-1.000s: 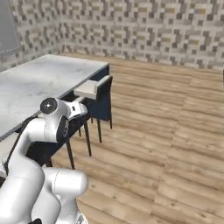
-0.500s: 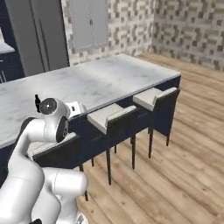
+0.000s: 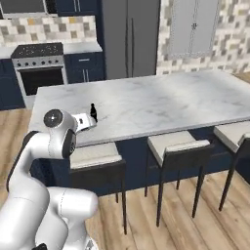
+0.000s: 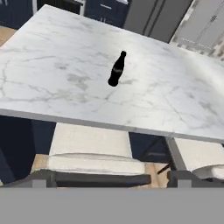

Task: Place the large bottle from the dining counter next to the other large bottle outside the sink, and place the small bottle from the dining counter next to the other small bottle inside the sink.

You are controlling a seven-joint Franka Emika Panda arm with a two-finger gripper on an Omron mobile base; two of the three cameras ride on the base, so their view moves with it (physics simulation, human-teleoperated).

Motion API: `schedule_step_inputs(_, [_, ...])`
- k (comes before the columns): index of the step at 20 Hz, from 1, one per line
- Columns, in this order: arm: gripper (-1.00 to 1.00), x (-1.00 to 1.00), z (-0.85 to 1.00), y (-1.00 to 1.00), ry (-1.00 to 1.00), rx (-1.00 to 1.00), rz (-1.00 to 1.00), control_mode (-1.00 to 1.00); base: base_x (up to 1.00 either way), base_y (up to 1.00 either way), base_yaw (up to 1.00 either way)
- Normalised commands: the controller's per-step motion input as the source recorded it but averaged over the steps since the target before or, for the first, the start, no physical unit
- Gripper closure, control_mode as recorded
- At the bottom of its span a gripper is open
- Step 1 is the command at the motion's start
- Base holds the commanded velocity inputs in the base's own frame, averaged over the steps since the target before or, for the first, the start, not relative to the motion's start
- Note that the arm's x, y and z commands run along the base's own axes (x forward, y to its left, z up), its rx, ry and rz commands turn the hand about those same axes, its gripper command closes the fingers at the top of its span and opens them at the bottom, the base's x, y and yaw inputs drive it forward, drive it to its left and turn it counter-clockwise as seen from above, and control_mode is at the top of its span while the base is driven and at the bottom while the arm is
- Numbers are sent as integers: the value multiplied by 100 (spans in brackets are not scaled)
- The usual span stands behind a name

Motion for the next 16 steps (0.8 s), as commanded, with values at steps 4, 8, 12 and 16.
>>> schedule_step_inputs(4, [-100,0,0,0,0,0,0,100,11,-14,61])
schedule_step_inputs(8, [-100,0,0,0,0,0,0,100,4,-15,52])
schedule_step_inputs(12, [-100,0,0,0,0,0,0,100,0,-23,31])
schedule_step_inputs(16, [-100,0,0,0,0,0,0,100,-1,-48,17])
